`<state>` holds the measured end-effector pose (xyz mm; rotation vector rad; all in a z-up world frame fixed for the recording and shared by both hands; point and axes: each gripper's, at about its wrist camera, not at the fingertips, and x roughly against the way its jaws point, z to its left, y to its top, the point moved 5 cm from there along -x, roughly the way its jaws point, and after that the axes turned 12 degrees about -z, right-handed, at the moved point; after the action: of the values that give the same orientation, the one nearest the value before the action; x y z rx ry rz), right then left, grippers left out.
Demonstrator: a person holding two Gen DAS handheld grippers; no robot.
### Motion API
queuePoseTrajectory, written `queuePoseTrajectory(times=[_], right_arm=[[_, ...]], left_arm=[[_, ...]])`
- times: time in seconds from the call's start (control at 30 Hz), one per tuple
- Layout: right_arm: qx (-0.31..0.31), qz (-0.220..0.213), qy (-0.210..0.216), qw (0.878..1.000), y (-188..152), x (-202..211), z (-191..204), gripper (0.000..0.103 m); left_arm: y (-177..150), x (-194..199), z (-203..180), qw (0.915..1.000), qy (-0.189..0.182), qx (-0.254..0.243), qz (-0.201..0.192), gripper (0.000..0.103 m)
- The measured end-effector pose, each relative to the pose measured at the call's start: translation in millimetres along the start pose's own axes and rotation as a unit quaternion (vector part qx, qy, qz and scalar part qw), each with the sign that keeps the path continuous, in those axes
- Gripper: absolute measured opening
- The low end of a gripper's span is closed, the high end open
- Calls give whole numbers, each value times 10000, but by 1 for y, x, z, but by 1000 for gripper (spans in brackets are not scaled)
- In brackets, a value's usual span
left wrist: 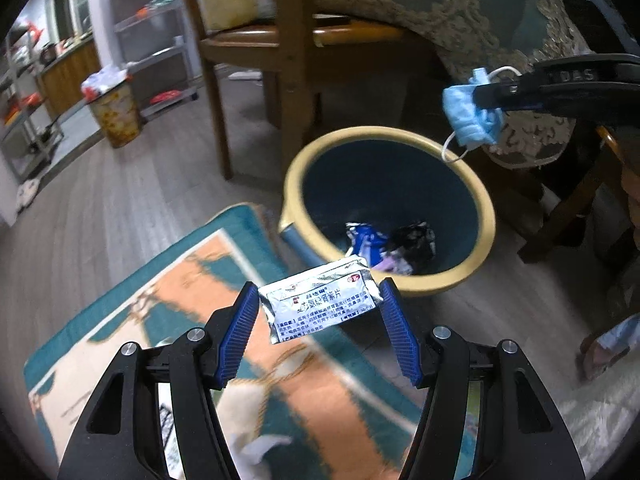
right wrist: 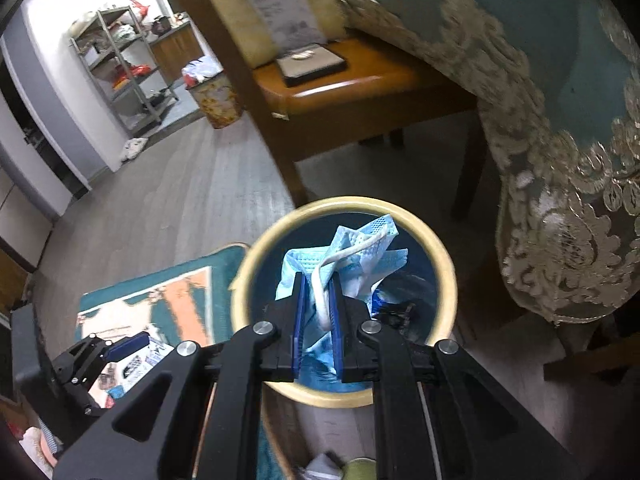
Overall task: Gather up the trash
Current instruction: 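Carry the silver pack and blue mask over the wastebasket and release both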
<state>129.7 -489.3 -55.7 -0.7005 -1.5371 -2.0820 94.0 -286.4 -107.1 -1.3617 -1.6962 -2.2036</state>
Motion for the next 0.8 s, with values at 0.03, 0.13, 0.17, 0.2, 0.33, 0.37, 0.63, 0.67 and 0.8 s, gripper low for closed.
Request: queuePoseTrajectory(times=[0.03, 0.13, 0.17, 0.2, 0.33, 0.37, 0.63, 0.67, 0.8], right_arm=[[-32, 28, -45, 10000, -1, -3, -7, 11], [-101, 115, -201, 9997, -3, -13, -27, 11], [-125, 146, -245, 9995, -4, -16, -32, 11], [-189, 195, -278, 9992, -6, -21, -39, 11], [-227, 364, -361, 9984, -14, -33, -53, 11], [-230, 422, -383, 9981, -17, -38, -55, 11], [-308, 629, -207, 9973, -22, -63, -51, 11], [-301, 618, -162, 9975, -22, -64, -47, 11], [-297, 565, 8, 9980, -17, -66, -35, 11]], left_arm=[[1, -3, -4, 10000, -27, -35, -5, 63], [6, -15, -18, 9998, -140, -117, 1, 63], [7, -19, -22, 9997, -176, -150, 13, 63], [8, -23, -25, 9996, -207, -169, 19, 63], [17, -42, -35, 9991, -372, -204, 66, 63], [19, -47, -37, 9989, -387, -266, 74, 63], [29, -80, -44, 9959, -472, -758, 142, 64], [30, -84, -44, 9955, -514, -791, 133, 64], [25, -86, -39, 9953, -502, -812, 137, 73]])
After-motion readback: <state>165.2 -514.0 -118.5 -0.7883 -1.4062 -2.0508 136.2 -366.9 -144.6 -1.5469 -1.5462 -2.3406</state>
